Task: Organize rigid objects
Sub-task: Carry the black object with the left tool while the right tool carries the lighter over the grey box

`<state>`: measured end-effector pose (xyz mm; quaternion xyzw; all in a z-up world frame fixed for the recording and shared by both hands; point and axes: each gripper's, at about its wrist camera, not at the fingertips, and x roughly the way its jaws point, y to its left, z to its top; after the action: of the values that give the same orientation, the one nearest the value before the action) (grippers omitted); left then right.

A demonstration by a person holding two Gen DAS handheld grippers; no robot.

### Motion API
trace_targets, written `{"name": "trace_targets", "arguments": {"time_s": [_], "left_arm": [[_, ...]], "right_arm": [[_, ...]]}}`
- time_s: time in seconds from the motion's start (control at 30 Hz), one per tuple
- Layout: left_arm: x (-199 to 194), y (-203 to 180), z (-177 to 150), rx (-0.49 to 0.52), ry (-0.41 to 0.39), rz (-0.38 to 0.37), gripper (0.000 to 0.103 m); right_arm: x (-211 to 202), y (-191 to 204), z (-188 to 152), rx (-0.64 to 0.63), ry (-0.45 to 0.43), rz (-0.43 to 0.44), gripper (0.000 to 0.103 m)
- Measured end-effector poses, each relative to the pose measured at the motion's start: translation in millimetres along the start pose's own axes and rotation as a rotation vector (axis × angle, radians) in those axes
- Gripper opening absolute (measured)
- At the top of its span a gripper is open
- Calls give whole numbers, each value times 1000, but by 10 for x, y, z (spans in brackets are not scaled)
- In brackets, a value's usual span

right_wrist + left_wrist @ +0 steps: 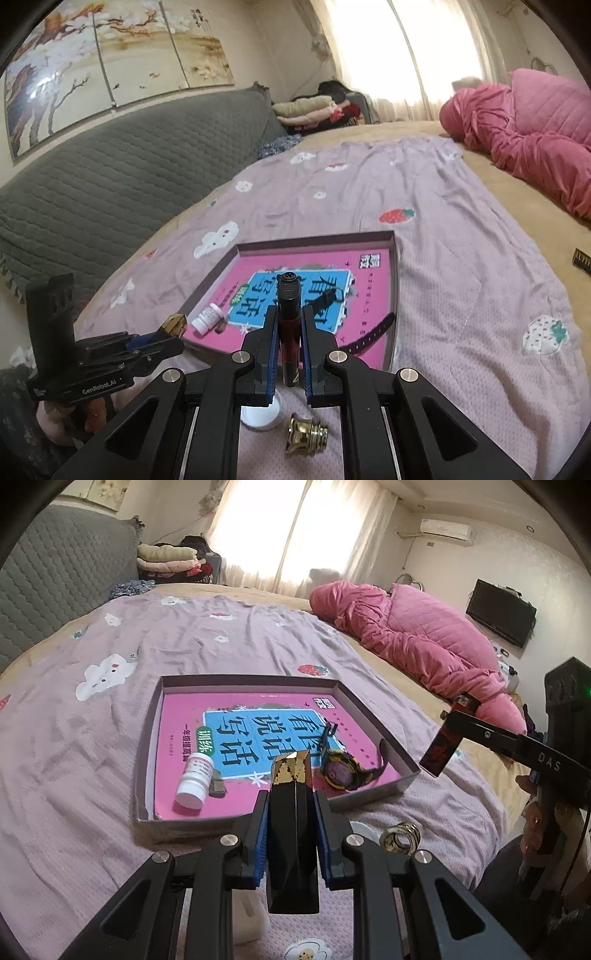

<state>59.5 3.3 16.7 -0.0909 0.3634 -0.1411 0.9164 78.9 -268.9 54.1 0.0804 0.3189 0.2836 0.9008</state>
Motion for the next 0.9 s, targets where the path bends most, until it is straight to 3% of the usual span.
{"name": "trace_targets", "arguments": {"time_s": [0.4,0.9], "left_arm": [[-37,91,62,-14,-31,18,22],[181,157,105,-31,-2,24,22]], "right_arm": [[-111,-46,62,22,-80,-29,11],[32,-160,68,59,-58,-102,12]]}}
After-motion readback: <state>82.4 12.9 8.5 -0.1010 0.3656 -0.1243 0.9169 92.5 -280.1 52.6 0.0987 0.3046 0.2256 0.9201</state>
